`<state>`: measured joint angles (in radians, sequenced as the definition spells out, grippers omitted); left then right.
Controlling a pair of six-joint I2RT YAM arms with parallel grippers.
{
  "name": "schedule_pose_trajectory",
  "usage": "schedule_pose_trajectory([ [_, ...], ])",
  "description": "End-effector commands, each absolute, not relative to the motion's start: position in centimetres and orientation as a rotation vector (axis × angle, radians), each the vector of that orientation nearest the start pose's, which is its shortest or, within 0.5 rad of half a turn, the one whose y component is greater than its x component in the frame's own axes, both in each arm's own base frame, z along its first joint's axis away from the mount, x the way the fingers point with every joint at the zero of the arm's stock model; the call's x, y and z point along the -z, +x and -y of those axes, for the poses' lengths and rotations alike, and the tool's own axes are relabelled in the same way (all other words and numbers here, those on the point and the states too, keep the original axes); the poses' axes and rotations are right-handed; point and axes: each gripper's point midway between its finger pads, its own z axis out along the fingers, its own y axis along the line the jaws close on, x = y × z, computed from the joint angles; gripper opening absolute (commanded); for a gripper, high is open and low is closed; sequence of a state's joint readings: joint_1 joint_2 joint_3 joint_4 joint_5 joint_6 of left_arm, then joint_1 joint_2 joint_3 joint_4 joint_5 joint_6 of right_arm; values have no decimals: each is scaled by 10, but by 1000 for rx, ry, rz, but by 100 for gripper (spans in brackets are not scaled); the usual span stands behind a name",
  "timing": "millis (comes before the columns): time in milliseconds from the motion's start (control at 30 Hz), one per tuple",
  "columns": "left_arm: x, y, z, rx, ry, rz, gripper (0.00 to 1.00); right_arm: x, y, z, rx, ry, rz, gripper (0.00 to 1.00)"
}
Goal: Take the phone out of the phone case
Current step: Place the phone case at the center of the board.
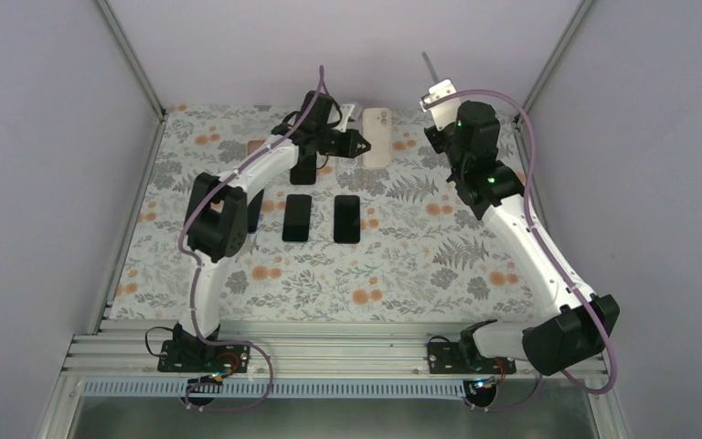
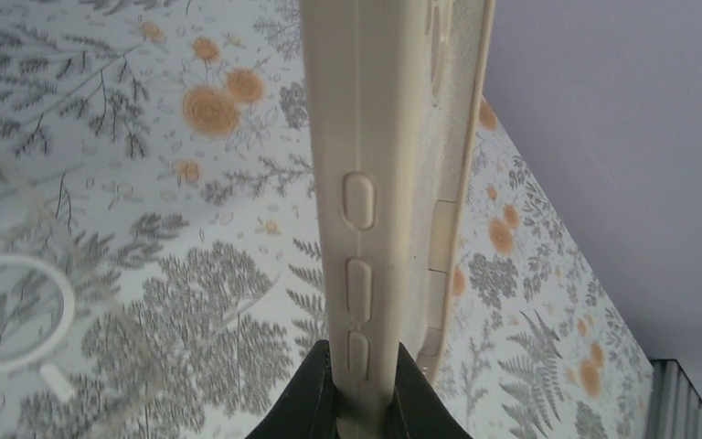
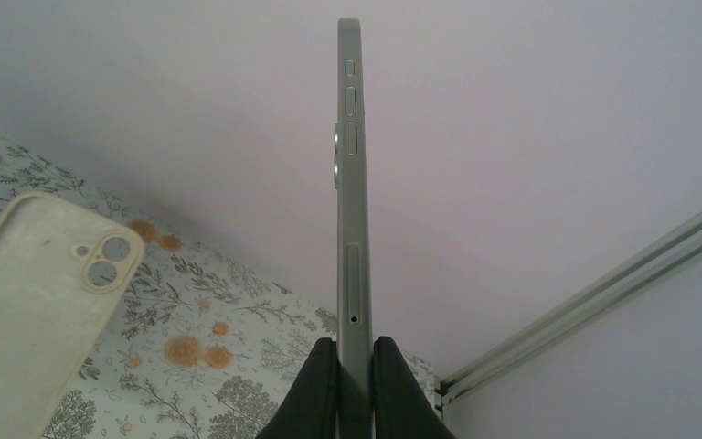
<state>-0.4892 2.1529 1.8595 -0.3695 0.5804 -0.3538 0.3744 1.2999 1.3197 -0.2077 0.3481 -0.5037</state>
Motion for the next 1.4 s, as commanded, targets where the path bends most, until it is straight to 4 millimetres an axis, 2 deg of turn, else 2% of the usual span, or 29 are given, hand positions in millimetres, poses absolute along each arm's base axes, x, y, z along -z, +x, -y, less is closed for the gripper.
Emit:
schedule_pose_trajectory([
  [0,-185,495,378,1098,557,-2233,2,-417,418,-99,336,-436,-1624,4],
  [200,-161,509,397,1096,582,-2250,2,-412,422,-96,327,-432,-1642,4],
  [267,-147,513,401,1103,575,-2274,2,-410,423,-95,324,-431,-1648,4],
  [600,-110,521,421,1171,551,-2310,3,-411,427,-93,310,-421,-1659,4],
  [933,-78,532,423,1120,504,-2352,3,-401,428,-95,286,-437,-1682,4],
  [1367,-69,543,421,1042,446,-2364,20,-398,431,-98,271,-441,-1692,4],
])
